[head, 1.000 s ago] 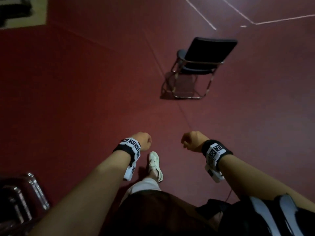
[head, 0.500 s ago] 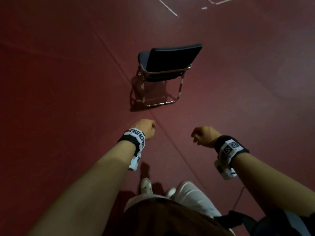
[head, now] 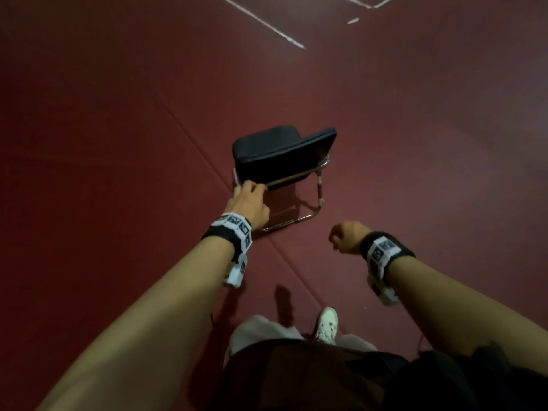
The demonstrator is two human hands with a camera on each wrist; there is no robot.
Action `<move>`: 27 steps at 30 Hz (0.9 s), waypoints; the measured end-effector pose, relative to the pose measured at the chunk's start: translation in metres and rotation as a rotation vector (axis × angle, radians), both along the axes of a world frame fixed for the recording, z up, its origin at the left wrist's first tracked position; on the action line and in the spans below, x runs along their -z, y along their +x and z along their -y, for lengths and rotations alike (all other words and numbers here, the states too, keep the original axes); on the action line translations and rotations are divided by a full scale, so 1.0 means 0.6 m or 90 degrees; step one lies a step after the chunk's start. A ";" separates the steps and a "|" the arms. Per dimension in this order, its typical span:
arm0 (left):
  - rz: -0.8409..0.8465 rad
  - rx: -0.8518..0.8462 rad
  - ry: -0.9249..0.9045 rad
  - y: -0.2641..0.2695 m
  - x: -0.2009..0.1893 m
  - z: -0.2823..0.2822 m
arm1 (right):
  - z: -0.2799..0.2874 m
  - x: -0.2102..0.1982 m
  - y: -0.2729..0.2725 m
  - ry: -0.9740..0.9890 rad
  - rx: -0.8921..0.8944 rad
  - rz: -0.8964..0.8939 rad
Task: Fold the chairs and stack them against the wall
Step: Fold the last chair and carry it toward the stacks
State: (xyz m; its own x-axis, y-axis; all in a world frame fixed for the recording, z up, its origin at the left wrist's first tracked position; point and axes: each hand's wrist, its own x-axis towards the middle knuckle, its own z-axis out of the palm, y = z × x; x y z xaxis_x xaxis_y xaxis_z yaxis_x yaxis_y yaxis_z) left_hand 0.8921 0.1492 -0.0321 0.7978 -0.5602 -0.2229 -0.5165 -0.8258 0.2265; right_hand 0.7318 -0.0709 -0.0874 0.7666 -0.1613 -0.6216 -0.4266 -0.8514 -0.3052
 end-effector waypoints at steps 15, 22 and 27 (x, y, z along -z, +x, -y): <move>-0.064 0.112 0.153 0.320 0.111 0.126 | 0.005 0.007 0.374 -0.006 0.123 0.017; -0.132 0.299 0.218 0.467 0.167 0.110 | -0.042 0.035 0.546 -0.014 0.238 0.005; -0.153 0.411 0.191 0.550 0.202 0.143 | -0.028 0.033 0.585 -0.054 0.347 0.065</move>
